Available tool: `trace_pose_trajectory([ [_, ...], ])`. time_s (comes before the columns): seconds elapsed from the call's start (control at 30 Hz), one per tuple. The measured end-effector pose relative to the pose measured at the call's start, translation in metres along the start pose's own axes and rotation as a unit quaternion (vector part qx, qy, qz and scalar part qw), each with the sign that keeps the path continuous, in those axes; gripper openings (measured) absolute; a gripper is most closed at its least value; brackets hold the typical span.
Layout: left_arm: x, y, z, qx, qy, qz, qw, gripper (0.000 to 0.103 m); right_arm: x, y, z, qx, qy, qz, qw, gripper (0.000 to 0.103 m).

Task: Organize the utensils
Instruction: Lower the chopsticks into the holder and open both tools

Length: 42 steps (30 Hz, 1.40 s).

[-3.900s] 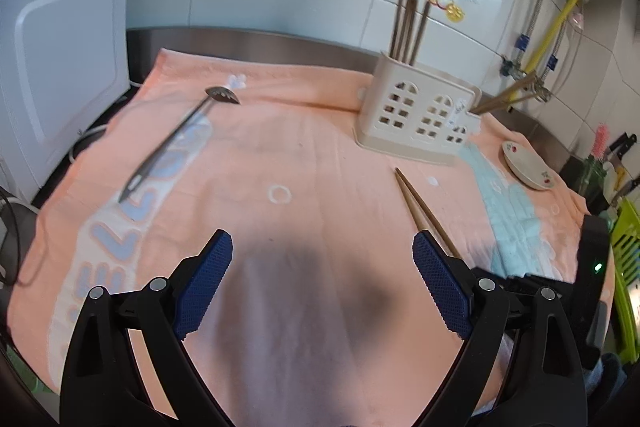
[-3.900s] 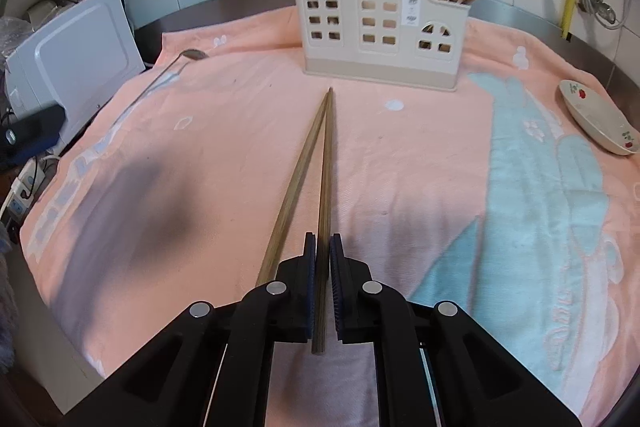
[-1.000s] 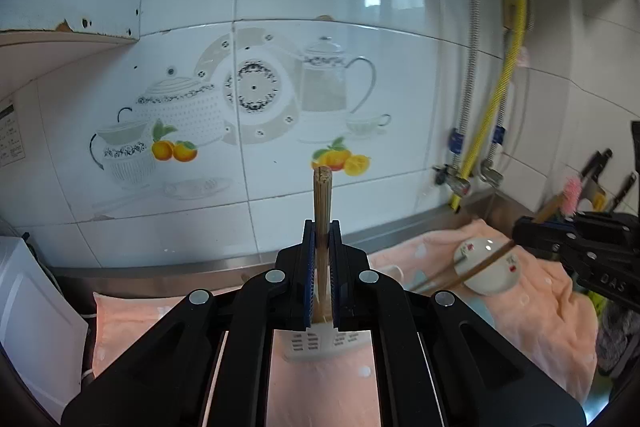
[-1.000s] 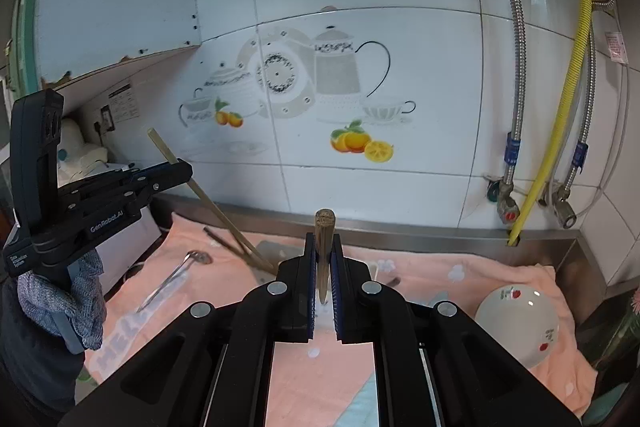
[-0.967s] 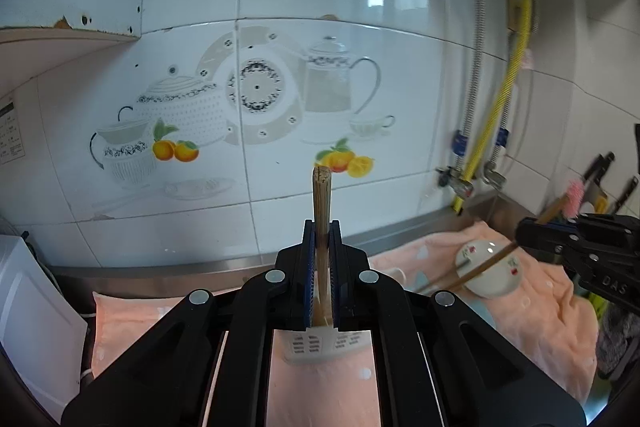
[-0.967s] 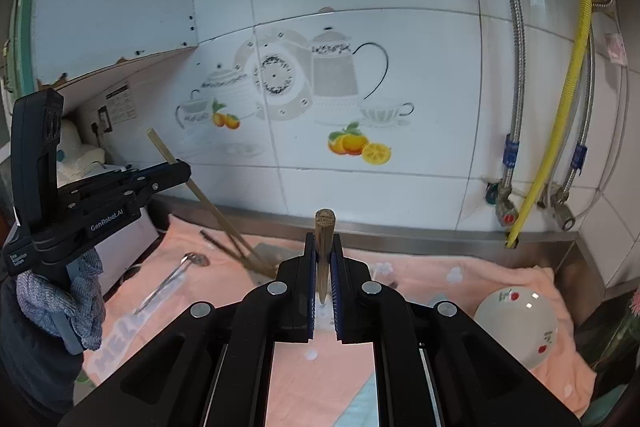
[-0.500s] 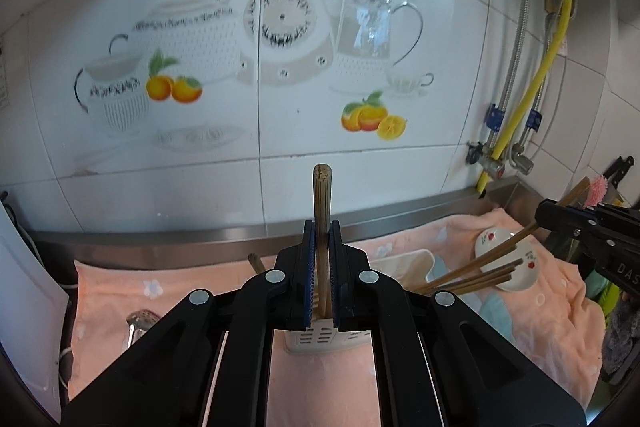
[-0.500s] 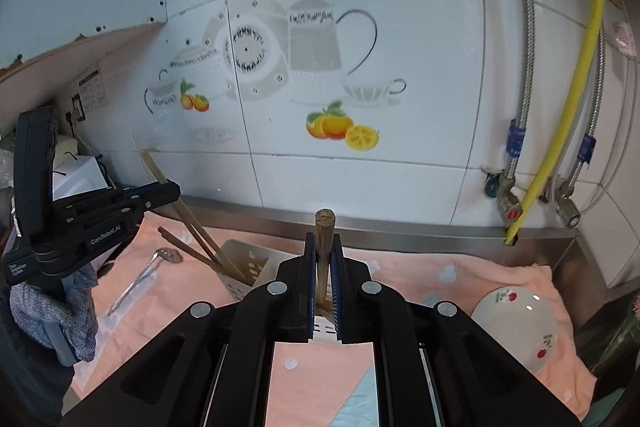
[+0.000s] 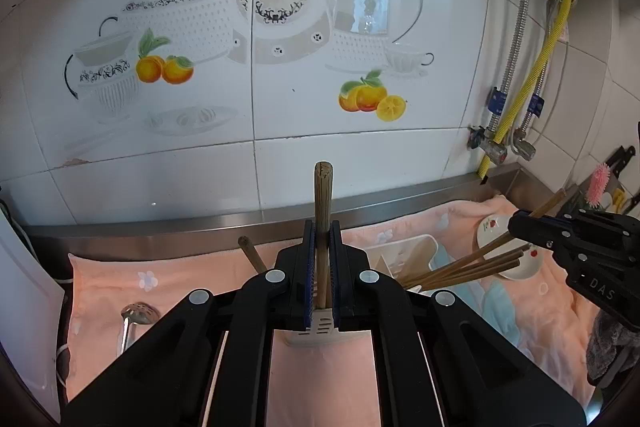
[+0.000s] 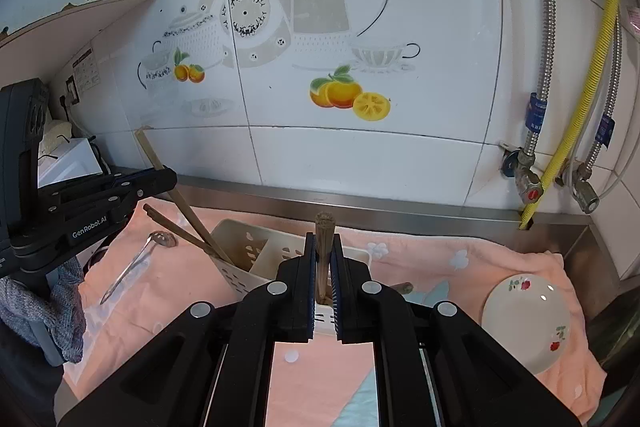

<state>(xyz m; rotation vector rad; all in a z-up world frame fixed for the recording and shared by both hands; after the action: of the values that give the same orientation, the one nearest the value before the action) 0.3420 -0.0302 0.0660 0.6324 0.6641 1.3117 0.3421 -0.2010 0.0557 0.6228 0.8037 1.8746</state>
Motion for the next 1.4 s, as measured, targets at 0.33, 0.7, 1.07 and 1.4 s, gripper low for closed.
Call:
trace_pose_trajectory([
  [0.33,-0.001,-0.004,-0.003,0.008,-0.004,0.000,1.0000,0.006,0.003,-0.012,-0.004,0.011,0.003,-0.002,1.000,0.007],
  [0.7,-0.001,-0.002,-0.004,0.009,-0.007,0.000,0.9999,0.006,0.005,-0.013,-0.004,0.013,0.006,-0.004,1.000,0.007],
  [1.07,-0.002,-0.002,-0.004,0.010,-0.009,0.000,0.9999,0.006,0.005,-0.013,-0.005,0.013,0.006,-0.004,1.000,0.007],
  [1.4,-0.004,0.002,-0.004,0.008,-0.012,0.002,0.9999,0.008,0.002,-0.006,-0.007,0.005,0.003,-0.003,1.000,0.015],
])
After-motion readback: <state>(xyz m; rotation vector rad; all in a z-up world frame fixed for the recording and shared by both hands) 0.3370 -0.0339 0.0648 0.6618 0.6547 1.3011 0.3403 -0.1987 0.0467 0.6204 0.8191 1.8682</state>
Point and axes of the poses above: each gripper's, at about its wrist camera, not at the fingertips, and y roughly against the way its jaws point, x to its left, z to its top, the point moved 5 cm from there along -y, roughly the way its jaws point, and after that the axes turned 14 degrees about x, right-handed, at the moved point
